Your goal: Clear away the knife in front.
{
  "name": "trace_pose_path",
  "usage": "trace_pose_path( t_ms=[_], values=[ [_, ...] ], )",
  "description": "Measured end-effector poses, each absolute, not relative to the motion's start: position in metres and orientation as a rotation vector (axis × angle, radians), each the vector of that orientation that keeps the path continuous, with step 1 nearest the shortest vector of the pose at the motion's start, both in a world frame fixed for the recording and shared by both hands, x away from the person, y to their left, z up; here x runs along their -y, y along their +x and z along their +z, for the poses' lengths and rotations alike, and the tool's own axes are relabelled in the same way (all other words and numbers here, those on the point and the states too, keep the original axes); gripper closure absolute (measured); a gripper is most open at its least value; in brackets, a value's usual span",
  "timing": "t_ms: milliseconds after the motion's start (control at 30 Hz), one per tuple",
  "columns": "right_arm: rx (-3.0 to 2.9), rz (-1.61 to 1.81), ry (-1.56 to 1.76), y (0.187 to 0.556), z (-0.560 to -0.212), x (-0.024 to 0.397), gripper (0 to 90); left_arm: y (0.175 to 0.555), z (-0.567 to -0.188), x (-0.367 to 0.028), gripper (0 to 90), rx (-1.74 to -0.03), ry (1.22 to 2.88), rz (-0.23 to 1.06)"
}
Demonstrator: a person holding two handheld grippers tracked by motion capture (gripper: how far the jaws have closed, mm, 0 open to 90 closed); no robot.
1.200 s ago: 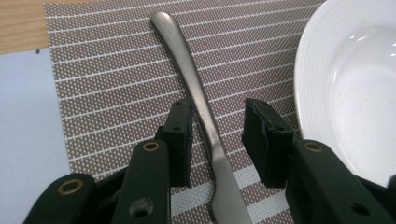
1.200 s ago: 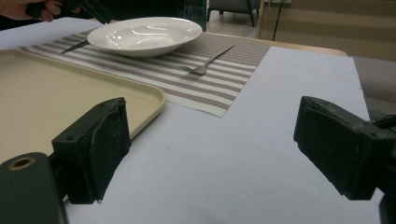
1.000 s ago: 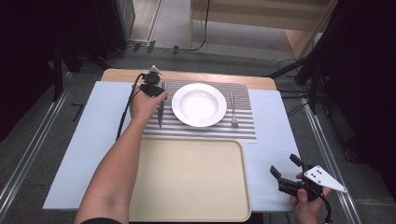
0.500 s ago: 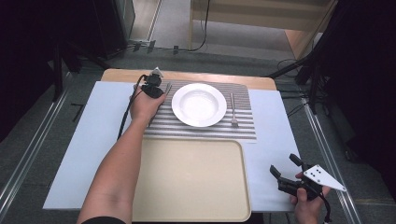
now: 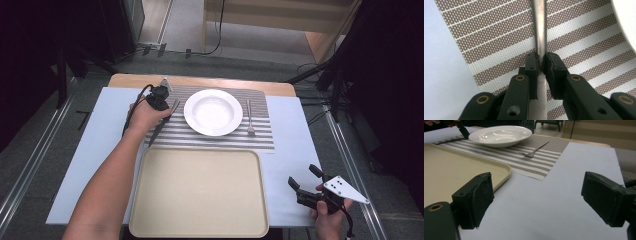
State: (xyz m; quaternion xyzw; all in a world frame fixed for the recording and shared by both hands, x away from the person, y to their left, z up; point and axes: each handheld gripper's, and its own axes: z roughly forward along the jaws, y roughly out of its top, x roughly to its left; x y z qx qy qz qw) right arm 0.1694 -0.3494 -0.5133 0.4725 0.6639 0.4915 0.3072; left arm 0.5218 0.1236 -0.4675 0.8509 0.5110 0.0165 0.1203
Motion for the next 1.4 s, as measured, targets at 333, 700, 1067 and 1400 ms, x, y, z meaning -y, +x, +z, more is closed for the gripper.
trace_pose_path(
  t_ms=[333,700,1067,1400],
  values=[
    [-1.761,1.287,1.256,0.170,-0.514,0.348,9.9,0.521,-0.468,-0.116,77.7,-1.481,2.536,0.111],
    [-1.770,1.275,1.250,0.171,-0.514,0.346,9.9,0.522,-0.468,-0.122,80.0,-1.474,2.506,0.060],
    [-1.761,1.288,1.255,0.170,-0.514,0.349,9.9,0.518,-0.459,-0.128,79.9,-1.441,2.476,0.094],
    [-1.758,1.292,1.258,0.170,-0.513,0.349,9.9,0.513,-0.439,-0.142,79.8,-1.429,2.439,0.102]
  ],
)
